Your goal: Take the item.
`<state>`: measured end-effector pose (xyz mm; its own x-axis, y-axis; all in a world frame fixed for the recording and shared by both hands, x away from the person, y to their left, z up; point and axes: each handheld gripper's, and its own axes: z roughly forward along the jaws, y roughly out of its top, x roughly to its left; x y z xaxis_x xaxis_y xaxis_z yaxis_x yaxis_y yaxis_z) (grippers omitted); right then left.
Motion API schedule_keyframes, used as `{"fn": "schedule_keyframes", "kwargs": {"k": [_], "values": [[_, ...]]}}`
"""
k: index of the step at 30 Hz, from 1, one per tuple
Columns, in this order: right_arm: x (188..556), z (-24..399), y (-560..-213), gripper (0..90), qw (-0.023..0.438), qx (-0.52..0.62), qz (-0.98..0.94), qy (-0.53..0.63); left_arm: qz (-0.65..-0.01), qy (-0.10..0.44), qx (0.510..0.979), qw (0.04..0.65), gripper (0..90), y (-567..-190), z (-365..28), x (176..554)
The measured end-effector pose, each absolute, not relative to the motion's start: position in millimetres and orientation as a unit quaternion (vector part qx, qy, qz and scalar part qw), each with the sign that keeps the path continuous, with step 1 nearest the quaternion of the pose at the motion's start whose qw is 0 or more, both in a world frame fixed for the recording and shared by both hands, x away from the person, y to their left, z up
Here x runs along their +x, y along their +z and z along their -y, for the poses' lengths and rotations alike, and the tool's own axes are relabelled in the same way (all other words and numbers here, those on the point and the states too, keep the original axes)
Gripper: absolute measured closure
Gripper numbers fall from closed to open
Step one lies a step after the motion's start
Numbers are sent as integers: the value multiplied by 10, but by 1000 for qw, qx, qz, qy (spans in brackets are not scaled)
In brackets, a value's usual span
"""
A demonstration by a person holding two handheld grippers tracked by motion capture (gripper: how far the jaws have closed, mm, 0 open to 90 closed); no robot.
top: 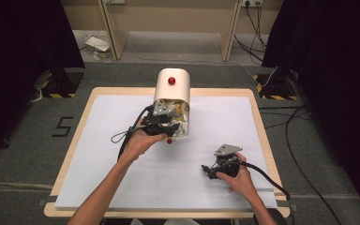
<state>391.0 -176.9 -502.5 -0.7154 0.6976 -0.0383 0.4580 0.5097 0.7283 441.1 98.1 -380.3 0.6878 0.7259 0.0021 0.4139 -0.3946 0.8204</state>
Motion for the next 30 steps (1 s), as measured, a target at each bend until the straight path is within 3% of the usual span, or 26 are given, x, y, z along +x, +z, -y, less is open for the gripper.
{"fn": "schedule_keyframes", "kwargs": {"k": [4,9,13,30], "values": [[3909,1769,-5025,167,166,338,-853,361,-354,173,820,415,595,-3842,-971,4448],[3908,1769,-5025,169,166,337,-853,362,-347,167,819,425,764,-3848,-985,4460],[3906,1768,-5025,172,167,336,-853,362,-340,175,816,434,841,-3826,-1010,4447],[3909,1770,-5025,171,165,337,-853,362,-329,200,781,492,862,-3458,-1262,4314]]}}
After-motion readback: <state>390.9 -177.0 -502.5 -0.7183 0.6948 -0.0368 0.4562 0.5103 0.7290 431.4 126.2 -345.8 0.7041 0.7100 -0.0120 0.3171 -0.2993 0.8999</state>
